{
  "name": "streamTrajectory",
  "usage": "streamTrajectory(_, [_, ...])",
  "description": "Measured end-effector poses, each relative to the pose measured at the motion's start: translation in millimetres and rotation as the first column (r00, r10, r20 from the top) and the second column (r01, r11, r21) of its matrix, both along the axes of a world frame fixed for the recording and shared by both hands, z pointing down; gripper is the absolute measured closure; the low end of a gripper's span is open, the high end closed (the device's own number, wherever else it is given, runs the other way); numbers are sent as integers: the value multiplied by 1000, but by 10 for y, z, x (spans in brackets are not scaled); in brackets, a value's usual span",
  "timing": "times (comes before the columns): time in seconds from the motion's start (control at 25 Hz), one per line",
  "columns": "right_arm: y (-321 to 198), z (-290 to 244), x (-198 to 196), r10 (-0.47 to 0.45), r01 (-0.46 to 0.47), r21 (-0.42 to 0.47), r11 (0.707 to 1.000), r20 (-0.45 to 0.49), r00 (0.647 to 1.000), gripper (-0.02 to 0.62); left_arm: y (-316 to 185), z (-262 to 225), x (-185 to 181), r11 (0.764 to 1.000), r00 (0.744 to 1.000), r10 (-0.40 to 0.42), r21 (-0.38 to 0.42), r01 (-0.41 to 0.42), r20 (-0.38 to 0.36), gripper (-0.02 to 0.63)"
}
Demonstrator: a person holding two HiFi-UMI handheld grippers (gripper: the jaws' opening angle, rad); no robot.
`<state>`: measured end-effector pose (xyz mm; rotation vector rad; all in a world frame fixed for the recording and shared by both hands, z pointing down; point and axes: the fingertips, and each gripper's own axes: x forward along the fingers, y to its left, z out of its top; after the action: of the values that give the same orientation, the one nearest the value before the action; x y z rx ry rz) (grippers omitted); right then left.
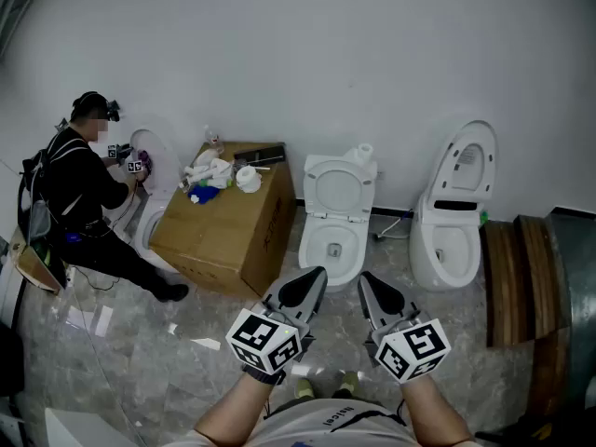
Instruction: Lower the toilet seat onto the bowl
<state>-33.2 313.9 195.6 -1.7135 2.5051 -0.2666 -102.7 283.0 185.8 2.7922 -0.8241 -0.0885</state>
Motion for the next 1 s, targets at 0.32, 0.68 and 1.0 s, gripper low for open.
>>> streamTrajectory(0.32, [-11, 40, 73, -25, 25, -19, 1000, 6, 1000, 580, -7, -15, 121, 1000, 1000, -14, -6, 14, 4, 597])
streamTrajectory(0.68, [-74, -97, 489, -37, 35, 14, 999, 182, 983, 578, -224, -39, 4, 996, 996, -90, 4, 89, 14, 597])
streamTrajectory(1.0, [-50, 32, 818, -29, 32, -7, 999, 226, 974, 578, -209, -4, 149, 991, 990, -136, 10, 136, 26, 597])
